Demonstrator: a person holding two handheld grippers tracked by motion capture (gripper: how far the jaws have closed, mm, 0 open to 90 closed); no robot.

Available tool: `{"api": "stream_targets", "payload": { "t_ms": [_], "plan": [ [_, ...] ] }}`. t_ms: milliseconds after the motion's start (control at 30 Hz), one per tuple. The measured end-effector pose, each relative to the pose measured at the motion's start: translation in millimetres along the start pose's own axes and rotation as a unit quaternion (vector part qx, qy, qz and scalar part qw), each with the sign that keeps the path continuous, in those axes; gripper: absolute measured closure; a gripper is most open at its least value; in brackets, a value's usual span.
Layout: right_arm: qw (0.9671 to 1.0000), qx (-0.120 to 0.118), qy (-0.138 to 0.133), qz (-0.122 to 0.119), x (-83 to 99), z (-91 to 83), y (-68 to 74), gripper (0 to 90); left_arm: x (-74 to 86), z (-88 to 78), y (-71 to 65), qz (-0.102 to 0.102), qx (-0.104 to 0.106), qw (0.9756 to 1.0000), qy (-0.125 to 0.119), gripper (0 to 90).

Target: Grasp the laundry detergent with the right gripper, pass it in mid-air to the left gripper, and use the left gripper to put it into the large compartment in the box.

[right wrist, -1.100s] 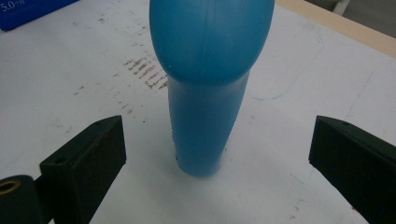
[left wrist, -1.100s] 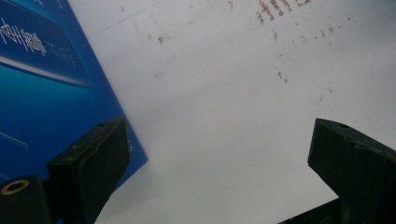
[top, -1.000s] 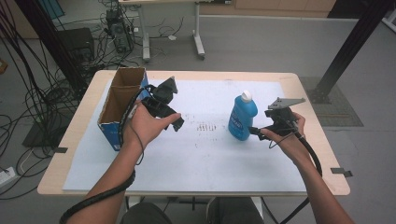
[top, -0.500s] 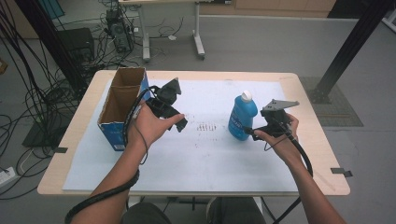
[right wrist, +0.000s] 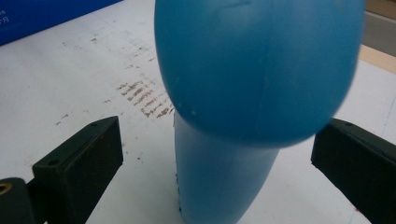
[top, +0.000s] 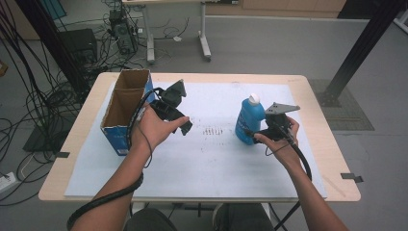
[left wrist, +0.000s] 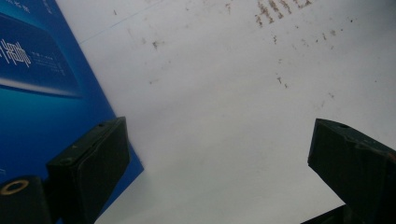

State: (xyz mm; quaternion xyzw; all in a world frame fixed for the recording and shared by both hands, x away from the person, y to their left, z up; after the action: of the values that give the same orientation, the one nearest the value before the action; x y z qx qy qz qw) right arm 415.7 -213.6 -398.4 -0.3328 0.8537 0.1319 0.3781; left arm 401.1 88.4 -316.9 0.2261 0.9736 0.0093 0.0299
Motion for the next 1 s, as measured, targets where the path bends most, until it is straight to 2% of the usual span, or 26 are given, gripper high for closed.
{"api": "stream_targets", "payload": {
  "t_ms": [367,1000],
  "plan": [
    [0.9998,0.005,-0.016,0.006,-2.3,9.7,-1.3,1.8,-3.5,1.4,0.7,-0.001,-0.001,1.0000,0.002,6.2],
    [0.9995,0.013,-0.026,0.015,-1.3,16.7,-4.1,1.5,-7.4,1.0,-2.1,0.001,-0.003,1.0000,0.003,6.2]
  ]
}}
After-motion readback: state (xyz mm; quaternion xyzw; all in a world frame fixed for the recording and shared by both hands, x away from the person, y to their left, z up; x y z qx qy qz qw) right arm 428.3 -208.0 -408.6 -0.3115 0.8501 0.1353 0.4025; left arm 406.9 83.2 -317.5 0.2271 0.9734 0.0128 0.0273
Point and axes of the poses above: each handheld gripper's, and its own axes: z roughly forward along the jaws, x roughly out of its underside, y roughly to its left, the point moved 4 cm from there along z, roughly forward along the jaws, and after that the axes turned 10 degrees about y, right-handed, at the moved point
